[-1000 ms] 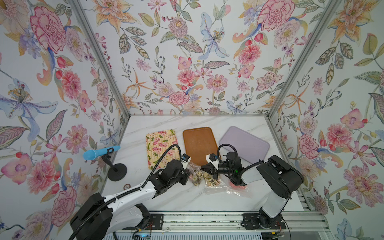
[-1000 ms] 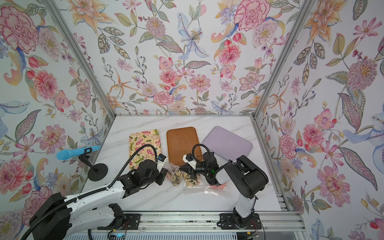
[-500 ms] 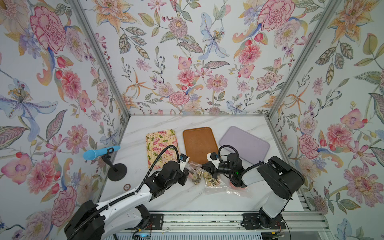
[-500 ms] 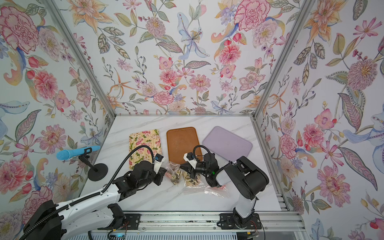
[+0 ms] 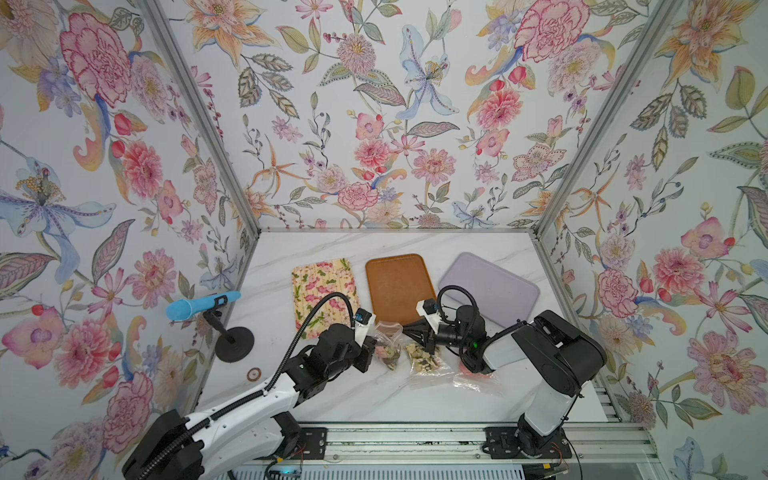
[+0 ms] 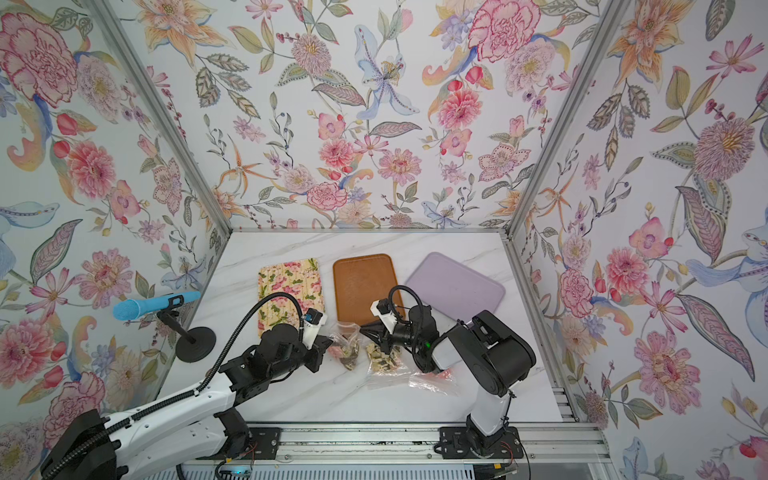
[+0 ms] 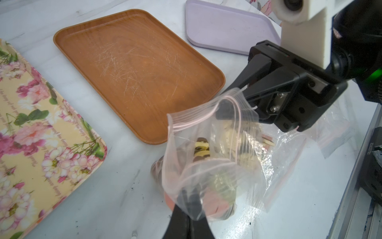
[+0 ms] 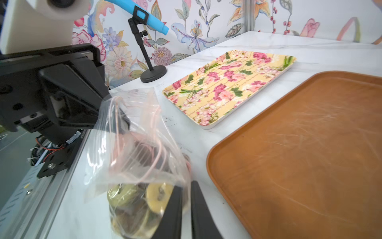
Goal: Pour cookies out of the ziploc bag
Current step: Open the ziploc bag at the center of the board.
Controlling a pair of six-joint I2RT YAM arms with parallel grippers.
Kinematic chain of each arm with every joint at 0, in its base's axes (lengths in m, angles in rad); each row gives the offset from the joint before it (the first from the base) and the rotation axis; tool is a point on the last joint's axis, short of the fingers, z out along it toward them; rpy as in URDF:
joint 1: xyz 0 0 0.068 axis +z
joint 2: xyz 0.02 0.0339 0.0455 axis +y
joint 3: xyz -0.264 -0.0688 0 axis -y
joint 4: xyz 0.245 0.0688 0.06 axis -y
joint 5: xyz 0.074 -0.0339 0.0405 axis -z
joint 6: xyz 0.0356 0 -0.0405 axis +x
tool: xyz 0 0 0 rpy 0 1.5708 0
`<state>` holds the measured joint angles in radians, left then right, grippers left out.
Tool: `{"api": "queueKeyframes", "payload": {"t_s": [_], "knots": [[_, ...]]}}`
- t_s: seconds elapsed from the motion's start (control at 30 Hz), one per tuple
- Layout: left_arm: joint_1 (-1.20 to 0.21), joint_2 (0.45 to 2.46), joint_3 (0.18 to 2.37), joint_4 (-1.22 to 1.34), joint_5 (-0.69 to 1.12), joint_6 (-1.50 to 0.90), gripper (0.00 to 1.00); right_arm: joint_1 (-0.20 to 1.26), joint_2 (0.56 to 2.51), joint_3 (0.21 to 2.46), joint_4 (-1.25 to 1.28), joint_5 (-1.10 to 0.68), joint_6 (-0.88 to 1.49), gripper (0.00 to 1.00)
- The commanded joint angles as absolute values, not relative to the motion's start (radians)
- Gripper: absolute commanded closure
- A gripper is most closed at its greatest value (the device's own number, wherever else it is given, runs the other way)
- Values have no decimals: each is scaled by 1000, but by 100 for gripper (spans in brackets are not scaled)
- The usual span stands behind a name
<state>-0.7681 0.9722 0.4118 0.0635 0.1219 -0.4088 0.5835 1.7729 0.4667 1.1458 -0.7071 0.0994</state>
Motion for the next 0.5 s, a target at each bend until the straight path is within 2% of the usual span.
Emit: {"api": "queueKeyframes", "payload": {"t_s": [0.0, 0.2, 0.33, 0.47], "knots": [[-754, 961, 402, 45, 95, -415, 100, 568, 1738, 441, 1151, -634, 90, 77], [-752, 965, 404, 48, 97, -416, 100, 575, 1588, 429, 1008, -587, 32, 74], [-753, 971, 405, 55, 98, -417, 100, 678, 1445, 502, 751, -532, -108, 66], [-752, 980, 405, 74, 106, -414, 100, 738, 1415, 564, 658, -549, -143, 64]]}}
